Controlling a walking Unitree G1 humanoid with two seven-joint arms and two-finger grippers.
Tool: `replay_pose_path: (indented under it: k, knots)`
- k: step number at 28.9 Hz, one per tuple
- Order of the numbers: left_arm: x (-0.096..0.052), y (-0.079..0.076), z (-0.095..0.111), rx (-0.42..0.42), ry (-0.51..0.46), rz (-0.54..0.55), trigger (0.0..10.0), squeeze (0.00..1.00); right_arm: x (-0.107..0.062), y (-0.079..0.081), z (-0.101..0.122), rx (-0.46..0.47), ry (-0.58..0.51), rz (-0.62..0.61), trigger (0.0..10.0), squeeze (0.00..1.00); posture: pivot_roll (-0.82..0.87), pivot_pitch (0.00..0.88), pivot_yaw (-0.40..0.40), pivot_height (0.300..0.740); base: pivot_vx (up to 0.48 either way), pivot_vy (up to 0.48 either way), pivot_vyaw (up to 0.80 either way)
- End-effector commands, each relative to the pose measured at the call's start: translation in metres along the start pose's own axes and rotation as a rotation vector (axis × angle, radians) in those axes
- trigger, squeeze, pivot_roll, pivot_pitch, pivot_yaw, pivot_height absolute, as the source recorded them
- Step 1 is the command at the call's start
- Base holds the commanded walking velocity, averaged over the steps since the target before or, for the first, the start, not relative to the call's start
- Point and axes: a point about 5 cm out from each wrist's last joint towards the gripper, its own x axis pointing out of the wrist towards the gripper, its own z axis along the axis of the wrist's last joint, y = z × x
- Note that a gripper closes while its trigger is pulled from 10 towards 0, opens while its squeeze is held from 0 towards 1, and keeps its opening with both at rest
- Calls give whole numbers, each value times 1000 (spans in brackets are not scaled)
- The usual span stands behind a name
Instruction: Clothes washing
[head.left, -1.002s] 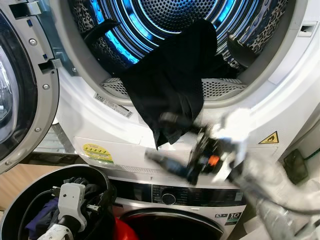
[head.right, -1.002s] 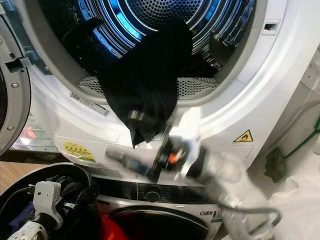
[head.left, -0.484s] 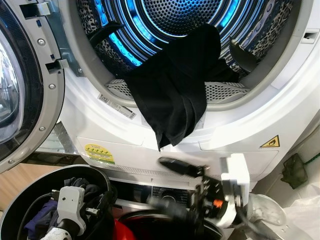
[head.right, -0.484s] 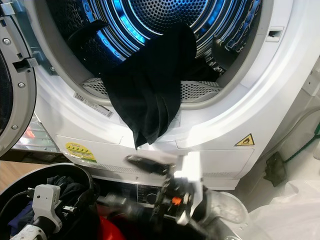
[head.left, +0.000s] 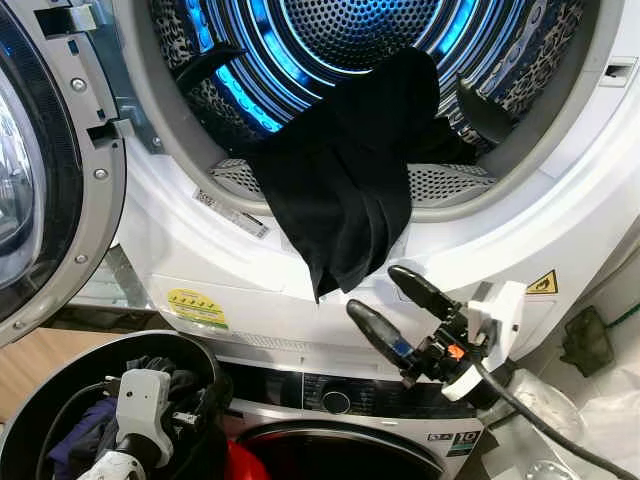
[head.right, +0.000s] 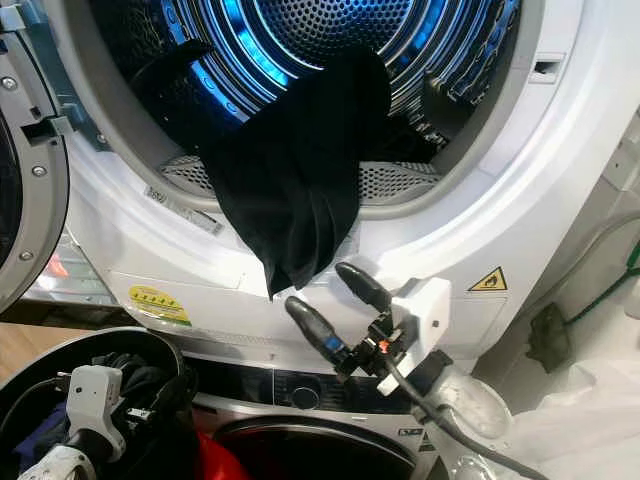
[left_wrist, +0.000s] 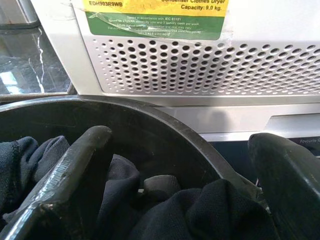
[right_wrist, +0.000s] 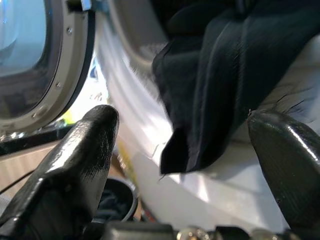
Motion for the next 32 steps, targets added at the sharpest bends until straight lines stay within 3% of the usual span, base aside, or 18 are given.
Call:
replay_pose_path:
  k: [1,7,13,22,25,32]
  knots:
    - [-1,3,0,17,1,3,10000,0,-2,-5,9,-7,-74,-59,10000,0,59,0,57,740,0,0,0]
    - [0,1,-1,14,1,2,10000,0,-3,-10,13,-15,-117,-97,10000,0,58,0,57,740,0,0,0]
    - [0,2,1,14,-4,9,10000,0,10,-15,6,-38,-96,-139,10000,0,70,0,55,740,0,0,0]
    - [-2,1,-1,13,0,7,10000,0,16,-10,2,-35,-93,-135,10000,0,64,0,55,740,0,0,0]
    - [-1,0,-2,13,1,1,10000,0,20,2,-1,-2,-90,-46,10000,0,67,0,53,740,0,0,0]
    - [-1,0,-1,16,-1,-1,10000,0,26,5,-5,-14,-80,-44,10000,0,73,0,52,740,0,0,0]
